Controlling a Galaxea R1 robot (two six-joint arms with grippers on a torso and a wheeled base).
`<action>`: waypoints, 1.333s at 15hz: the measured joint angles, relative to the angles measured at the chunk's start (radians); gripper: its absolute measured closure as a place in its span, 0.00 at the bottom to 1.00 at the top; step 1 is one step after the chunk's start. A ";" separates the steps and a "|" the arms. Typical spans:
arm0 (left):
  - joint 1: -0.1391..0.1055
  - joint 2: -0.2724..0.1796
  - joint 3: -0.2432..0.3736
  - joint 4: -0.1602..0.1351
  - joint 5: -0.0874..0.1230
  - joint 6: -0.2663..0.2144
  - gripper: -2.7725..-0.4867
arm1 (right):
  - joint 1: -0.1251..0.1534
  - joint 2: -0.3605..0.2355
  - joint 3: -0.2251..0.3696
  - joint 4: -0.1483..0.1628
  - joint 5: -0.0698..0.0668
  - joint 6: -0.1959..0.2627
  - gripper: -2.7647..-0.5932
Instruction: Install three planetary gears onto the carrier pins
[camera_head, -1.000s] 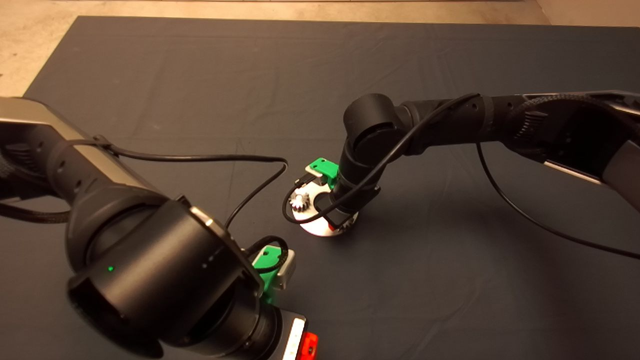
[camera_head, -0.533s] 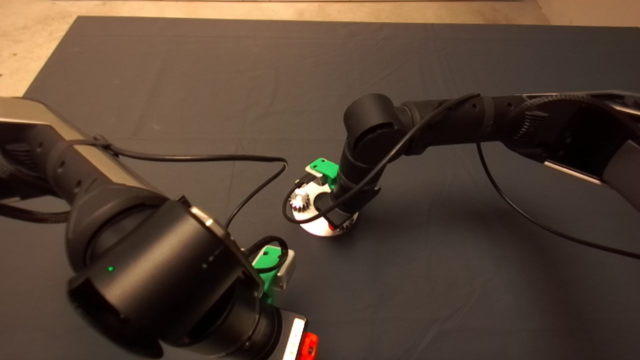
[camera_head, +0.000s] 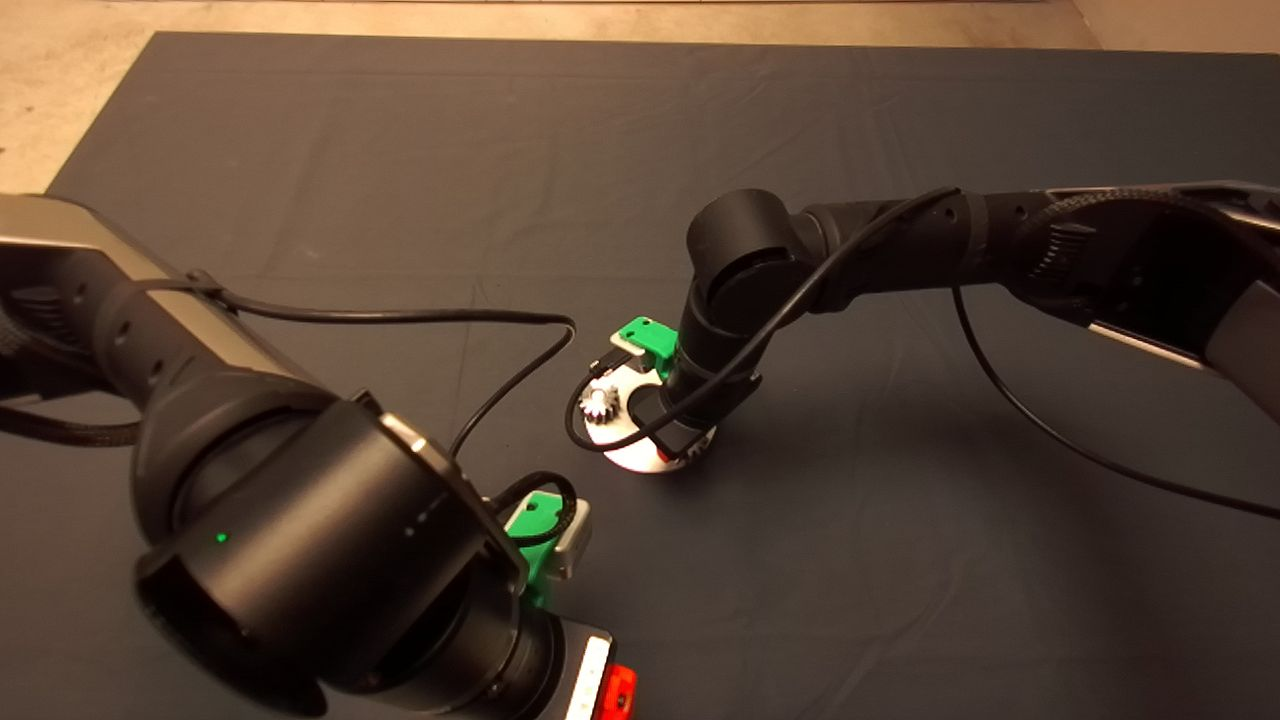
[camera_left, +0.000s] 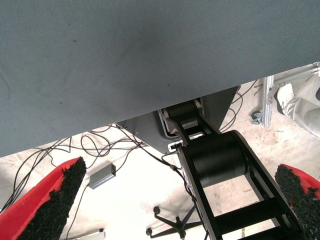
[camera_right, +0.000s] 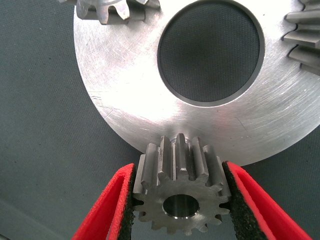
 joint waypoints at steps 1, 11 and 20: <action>0.000 0.000 0.000 0.000 0.000 0.000 0.01 | 0.000 -0.001 0.003 0.000 0.000 0.000 0.74; 0.000 0.000 0.000 0.000 0.000 0.000 0.01 | 0.001 -0.024 0.049 0.001 -0.008 0.003 0.61; 0.005 0.000 -0.001 0.000 0.000 0.001 0.01 | 0.030 -0.482 0.494 0.027 -0.016 0.232 0.43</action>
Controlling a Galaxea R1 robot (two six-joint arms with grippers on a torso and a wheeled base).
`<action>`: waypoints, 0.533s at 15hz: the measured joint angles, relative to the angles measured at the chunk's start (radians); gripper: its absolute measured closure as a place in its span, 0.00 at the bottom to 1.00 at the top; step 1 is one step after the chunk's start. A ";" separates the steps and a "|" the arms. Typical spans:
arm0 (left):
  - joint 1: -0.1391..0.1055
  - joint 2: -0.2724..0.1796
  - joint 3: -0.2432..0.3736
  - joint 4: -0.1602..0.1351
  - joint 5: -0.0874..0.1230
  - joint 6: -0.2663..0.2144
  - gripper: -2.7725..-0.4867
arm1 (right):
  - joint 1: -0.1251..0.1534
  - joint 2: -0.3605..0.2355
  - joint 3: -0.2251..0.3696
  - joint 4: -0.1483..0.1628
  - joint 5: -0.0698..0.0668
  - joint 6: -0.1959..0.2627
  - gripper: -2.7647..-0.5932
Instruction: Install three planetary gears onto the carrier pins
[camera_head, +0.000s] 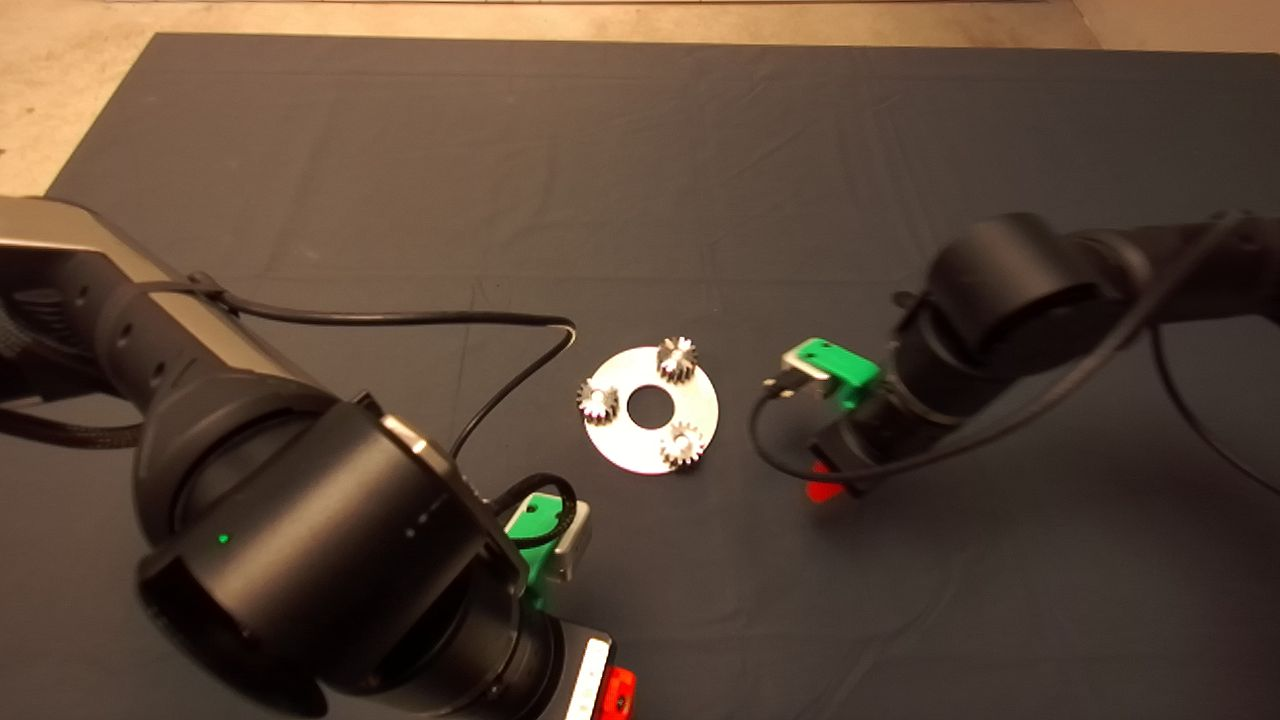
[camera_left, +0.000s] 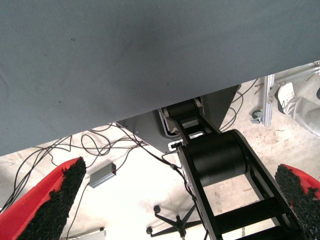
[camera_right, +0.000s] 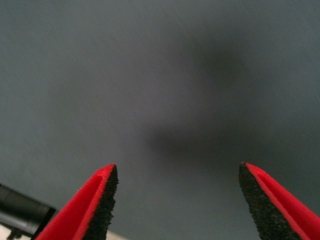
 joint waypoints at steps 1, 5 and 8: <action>0.000 0.005 -0.001 0.000 -0.001 0.000 0.01 | 0.008 -0.052 0.061 0.024 0.010 0.033 0.42; 0.000 0.003 -0.001 0.000 0.000 0.001 0.01 | 0.094 -0.318 0.296 0.124 0.000 0.150 0.35; 0.000 0.011 -0.002 0.000 0.000 0.004 0.01 | 0.142 -0.360 0.371 0.193 0.003 0.198 0.34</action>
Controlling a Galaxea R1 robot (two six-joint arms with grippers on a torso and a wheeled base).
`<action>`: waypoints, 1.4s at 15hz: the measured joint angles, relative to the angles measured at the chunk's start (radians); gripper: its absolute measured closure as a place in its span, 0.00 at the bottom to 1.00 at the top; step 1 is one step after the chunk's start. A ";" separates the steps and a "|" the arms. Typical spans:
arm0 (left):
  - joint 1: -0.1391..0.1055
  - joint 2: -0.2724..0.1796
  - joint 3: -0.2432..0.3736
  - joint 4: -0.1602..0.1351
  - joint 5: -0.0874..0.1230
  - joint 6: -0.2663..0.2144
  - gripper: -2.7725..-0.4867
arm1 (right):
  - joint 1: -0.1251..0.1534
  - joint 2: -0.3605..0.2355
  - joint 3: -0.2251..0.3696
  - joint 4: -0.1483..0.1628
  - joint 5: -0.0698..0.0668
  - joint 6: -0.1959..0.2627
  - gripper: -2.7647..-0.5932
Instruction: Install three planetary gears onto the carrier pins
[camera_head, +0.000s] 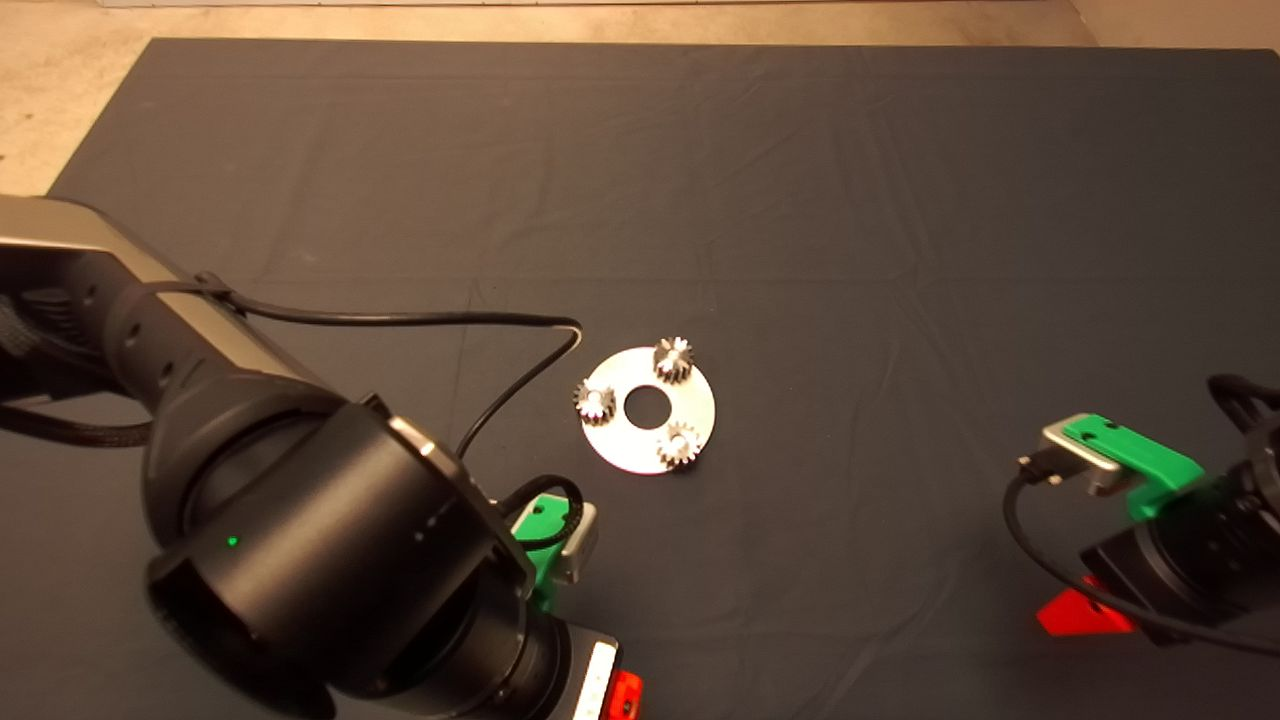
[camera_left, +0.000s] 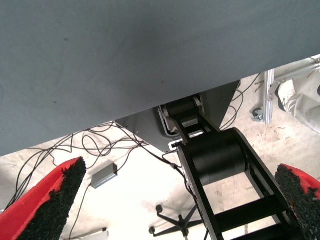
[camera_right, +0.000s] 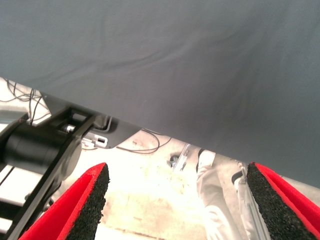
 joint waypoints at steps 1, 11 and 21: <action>0.000 -0.001 0.000 -0.001 0.001 0.000 0.01 | 0.009 -0.002 0.001 0.002 0.005 0.007 0.34; -0.008 -0.006 -0.016 -0.003 0.001 0.001 0.01 | 0.030 -0.002 0.019 0.029 0.001 0.052 0.21; -0.008 -0.011 -0.020 -0.003 0.000 0.001 0.01 | 0.030 0.134 0.021 0.031 0.002 0.161 0.14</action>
